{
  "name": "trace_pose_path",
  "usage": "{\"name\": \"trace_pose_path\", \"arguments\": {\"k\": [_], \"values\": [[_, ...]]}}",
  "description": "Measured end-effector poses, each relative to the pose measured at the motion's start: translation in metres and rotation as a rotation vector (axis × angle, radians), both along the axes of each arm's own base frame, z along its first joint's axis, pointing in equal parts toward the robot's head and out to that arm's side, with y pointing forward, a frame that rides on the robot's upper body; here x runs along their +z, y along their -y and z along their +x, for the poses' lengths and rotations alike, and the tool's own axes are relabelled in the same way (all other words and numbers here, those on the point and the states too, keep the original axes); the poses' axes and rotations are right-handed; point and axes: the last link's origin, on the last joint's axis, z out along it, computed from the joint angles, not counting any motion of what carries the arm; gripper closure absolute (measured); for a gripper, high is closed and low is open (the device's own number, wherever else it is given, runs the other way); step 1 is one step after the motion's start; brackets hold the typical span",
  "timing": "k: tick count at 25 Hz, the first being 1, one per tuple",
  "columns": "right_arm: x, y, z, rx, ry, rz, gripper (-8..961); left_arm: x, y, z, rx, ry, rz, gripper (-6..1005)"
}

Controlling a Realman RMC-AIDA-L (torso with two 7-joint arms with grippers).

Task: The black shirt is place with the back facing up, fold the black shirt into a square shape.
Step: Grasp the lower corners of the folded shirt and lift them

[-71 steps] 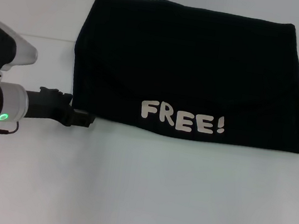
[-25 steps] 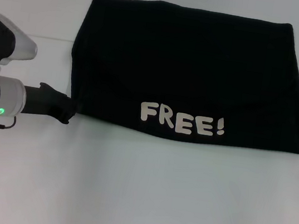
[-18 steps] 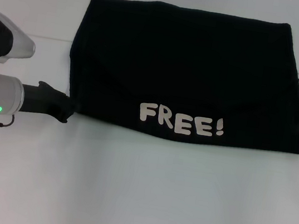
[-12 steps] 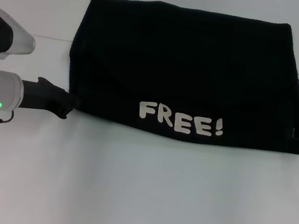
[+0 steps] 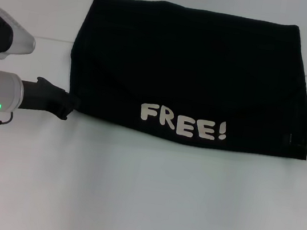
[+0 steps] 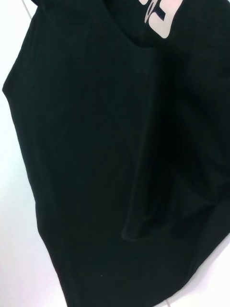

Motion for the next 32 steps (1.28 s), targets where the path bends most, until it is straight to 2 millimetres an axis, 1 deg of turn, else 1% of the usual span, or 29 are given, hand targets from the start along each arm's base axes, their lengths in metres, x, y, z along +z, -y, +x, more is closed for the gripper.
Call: {"name": "trace_pose_path", "arguments": {"k": [2,8,13,19,23,26,27,28,30,31,32], "values": [[0.000,0.003,0.002,0.000,-0.002,-0.009,396,0.000,0.000,0.000,0.001,-0.001,0.002,1000],[0.004,0.008,0.006,0.016,-0.022,-0.011,614,0.000,0.000,-0.001,0.003,-0.002,0.003,999],[0.004,0.010,0.007,0.025,-0.022,-0.017,820,-0.001,0.000,-0.001,0.003,-0.001,0.002,999],[0.007,0.014,0.009,0.051,-0.032,-0.028,954,-0.001,0.002,-0.001,0.015,0.013,-0.001,999],[0.016,0.023,0.014,0.076,-0.061,-0.045,953,0.004,0.014,0.001,0.038,0.065,-0.042,999],[0.025,0.035,0.024,0.083,-0.075,-0.059,953,0.011,0.033,0.001,0.051,0.120,-0.105,999],[0.027,0.041,0.027,0.088,-0.081,-0.067,953,0.011,0.033,0.001,0.051,0.120,-0.105,999],[0.030,0.046,0.029,0.092,-0.088,-0.073,953,0.015,0.042,0.000,0.052,0.146,-0.131,999],[0.036,0.058,0.035,0.103,-0.101,-0.084,954,0.020,0.055,-0.001,0.055,0.186,-0.160,999],[0.038,0.064,0.038,0.106,-0.110,-0.090,954,0.022,0.060,-0.002,0.058,0.202,-0.171,999],[0.040,0.070,0.041,0.111,-0.119,-0.097,954,0.022,0.060,-0.002,0.058,0.202,-0.171,999]]}}
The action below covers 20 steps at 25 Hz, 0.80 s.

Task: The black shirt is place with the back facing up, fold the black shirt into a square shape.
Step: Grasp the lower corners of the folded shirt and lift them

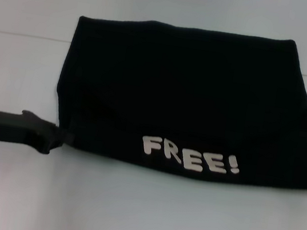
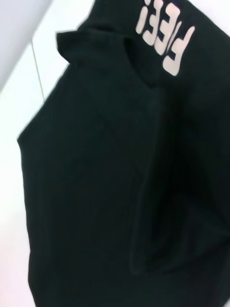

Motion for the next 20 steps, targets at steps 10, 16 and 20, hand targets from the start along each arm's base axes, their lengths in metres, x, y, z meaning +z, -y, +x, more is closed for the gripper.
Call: {"name": "trace_pose_path", "arguments": {"k": [10,16,20], "values": [[0.017,0.059,0.023,0.007,-0.036,-0.079,954,0.014,0.041,-0.013,0.030,0.148,-0.089,1000],[0.026,0.076,0.030,0.016,-0.042,-0.096,953,0.020,0.072,-0.021,0.055,0.259,-0.129,1000],[0.027,0.085,0.030,0.017,-0.060,-0.136,953,0.019,0.086,-0.028,0.088,0.288,-0.132,1000]]}}
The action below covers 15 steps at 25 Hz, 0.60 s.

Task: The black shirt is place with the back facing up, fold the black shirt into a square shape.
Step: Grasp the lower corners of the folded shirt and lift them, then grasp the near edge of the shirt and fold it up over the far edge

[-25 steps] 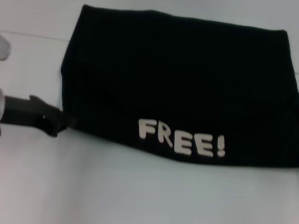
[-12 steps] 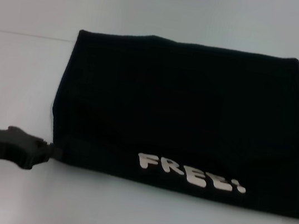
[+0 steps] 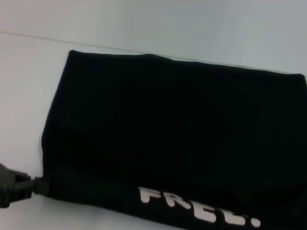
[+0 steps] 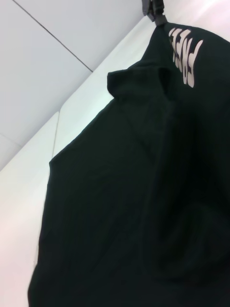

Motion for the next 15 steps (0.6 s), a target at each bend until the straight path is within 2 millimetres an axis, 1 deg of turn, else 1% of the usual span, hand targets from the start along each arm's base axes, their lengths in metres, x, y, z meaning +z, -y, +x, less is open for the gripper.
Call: {"name": "trace_pose_path", "arguments": {"k": [5,9,11,14,15], "values": [[-0.003,0.008,-0.004,0.013,-0.025,-0.058,953,-0.005,0.011,-0.003,0.021,0.022,-0.038,1000],[-0.001,0.007,-0.007,0.014,-0.035,-0.064,953,-0.006,0.012,-0.002,0.021,0.027,-0.056,1000],[0.001,0.006,-0.007,0.014,-0.038,-0.061,954,-0.003,0.008,-0.001,0.013,0.022,-0.050,1000],[0.004,0.003,-0.008,0.014,-0.043,-0.030,954,0.005,-0.008,0.003,-0.005,0.007,-0.013,1000],[0.005,0.001,-0.008,0.017,-0.045,-0.017,954,0.010,-0.016,0.005,-0.011,-0.003,0.009,999]]}}
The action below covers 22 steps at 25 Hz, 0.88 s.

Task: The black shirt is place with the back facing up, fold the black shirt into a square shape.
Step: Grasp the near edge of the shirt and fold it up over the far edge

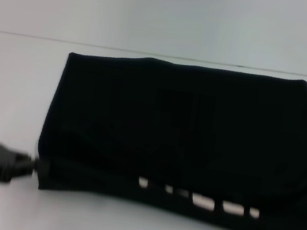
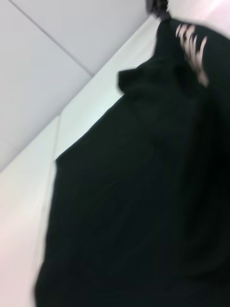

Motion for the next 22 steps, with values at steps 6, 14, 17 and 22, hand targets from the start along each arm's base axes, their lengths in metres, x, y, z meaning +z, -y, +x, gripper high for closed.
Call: {"name": "trace_pose_path", "arguments": {"k": [6,14,17,22], "values": [[0.005,-0.035,-0.005,0.023,0.040,0.131,954,0.023,-0.071,0.015,0.006,-0.085,0.152,999],[-0.011,-0.106,-0.028,0.047,0.130,0.282,954,0.013,-0.147,0.036,0.020,-0.268,0.286,998],[-0.017,-0.130,-0.038,0.050,0.164,0.335,953,0.009,-0.162,0.040,0.018,-0.350,0.327,998],[-0.015,-0.164,-0.057,0.059,0.206,0.429,953,0.011,-0.173,0.042,0.019,-0.399,0.375,999]]}}
